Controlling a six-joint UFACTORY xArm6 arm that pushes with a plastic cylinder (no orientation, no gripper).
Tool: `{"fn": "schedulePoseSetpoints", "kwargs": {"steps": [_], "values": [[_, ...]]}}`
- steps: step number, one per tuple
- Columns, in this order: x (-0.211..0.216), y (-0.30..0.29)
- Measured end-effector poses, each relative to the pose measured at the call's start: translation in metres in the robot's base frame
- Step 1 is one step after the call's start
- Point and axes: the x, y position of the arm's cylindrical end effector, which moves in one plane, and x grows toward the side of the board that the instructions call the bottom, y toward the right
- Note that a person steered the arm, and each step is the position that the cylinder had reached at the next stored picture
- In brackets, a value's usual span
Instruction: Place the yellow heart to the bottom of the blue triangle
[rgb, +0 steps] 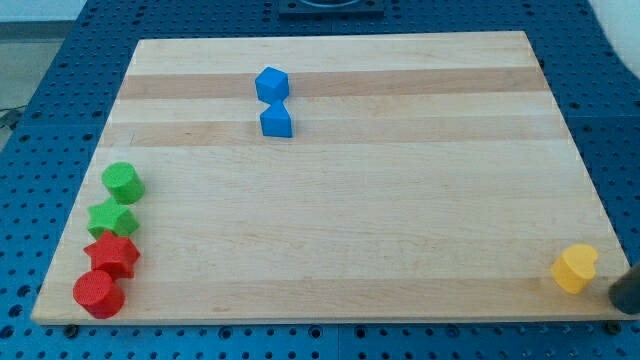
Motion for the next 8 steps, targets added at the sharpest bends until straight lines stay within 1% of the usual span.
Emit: {"fn": "schedulePoseSetpoints", "kwargs": {"steps": [1,2,3,4,5,6,7,8], "values": [[-0.002,-0.022],[-0.033,-0.043],[-0.104,-0.102],[-0.156,-0.171],[-0.196,-0.238],[-0.136,-0.243],[-0.039,-0.219],[-0.032,-0.145]]}}
